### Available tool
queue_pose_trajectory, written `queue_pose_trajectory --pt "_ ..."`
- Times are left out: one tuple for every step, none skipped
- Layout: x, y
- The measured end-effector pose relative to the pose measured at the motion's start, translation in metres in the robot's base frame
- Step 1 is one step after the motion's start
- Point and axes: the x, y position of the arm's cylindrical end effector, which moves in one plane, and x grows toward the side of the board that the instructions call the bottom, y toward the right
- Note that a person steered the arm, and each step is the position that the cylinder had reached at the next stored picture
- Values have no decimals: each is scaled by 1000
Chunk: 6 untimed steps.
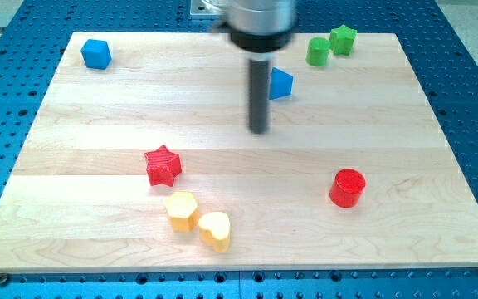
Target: Push the triangle into the blue cube
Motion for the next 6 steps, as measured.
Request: queue_pose_trajectory --pt "-43 18" --pt "-70 -26" --pt "-74 -87" --pt "-43 -40" --pt "-58 41" --pt "-89 31"
